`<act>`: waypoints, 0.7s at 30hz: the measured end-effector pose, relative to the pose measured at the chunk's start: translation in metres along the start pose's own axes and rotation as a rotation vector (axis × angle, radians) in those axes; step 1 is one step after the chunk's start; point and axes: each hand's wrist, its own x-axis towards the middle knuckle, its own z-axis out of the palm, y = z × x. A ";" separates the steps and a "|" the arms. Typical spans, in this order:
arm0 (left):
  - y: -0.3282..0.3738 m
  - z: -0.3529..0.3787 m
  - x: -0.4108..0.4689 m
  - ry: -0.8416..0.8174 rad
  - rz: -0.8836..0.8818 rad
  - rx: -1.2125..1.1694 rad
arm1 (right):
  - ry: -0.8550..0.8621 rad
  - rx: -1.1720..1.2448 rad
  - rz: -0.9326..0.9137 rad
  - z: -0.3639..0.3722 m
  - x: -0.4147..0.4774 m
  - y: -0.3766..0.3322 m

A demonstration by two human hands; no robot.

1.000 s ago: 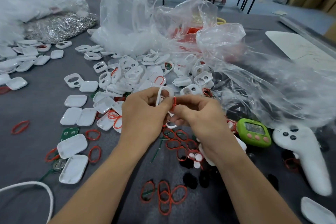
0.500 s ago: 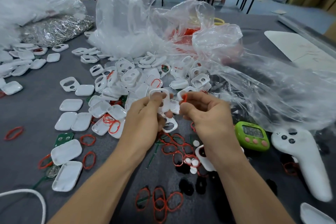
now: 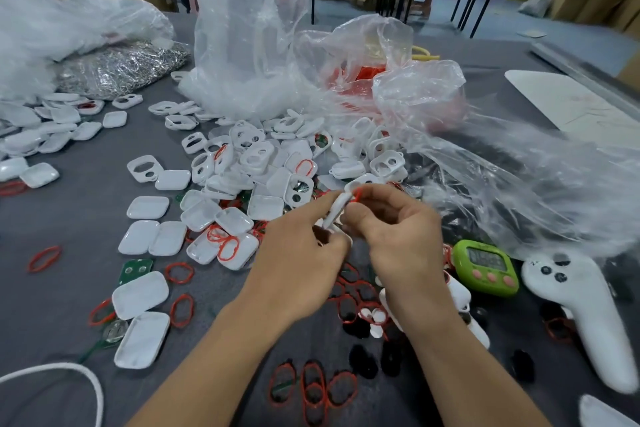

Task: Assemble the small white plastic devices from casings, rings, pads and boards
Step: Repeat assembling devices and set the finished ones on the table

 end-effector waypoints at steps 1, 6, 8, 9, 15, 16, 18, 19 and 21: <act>0.001 0.001 0.000 -0.031 -0.012 -0.086 | 0.023 0.058 0.031 -0.002 0.002 -0.001; -0.002 0.000 0.010 0.066 -0.113 -0.267 | -0.026 0.283 0.187 -0.009 0.009 -0.005; -0.004 -0.001 0.012 0.066 -0.167 -0.302 | -0.075 0.281 0.201 -0.010 0.010 -0.003; -0.005 -0.002 0.013 0.052 -0.184 -0.352 | -0.090 0.267 0.202 -0.010 0.010 -0.003; -0.011 -0.005 0.013 0.207 -0.190 -0.167 | 0.047 -0.279 -0.058 -0.016 0.010 -0.001; -0.011 -0.004 0.013 0.239 -0.179 -0.129 | 0.046 -0.349 -0.112 -0.014 0.007 0.000; -0.011 -0.001 0.013 0.248 -0.160 -0.086 | 0.020 -0.432 -0.176 -0.010 0.001 0.000; -0.010 0.000 0.012 0.230 -0.148 -0.078 | 0.001 -0.457 -0.190 -0.008 -0.001 0.000; -0.005 0.003 0.011 0.172 -0.120 -0.109 | -0.010 -0.498 -0.213 -0.005 -0.004 0.000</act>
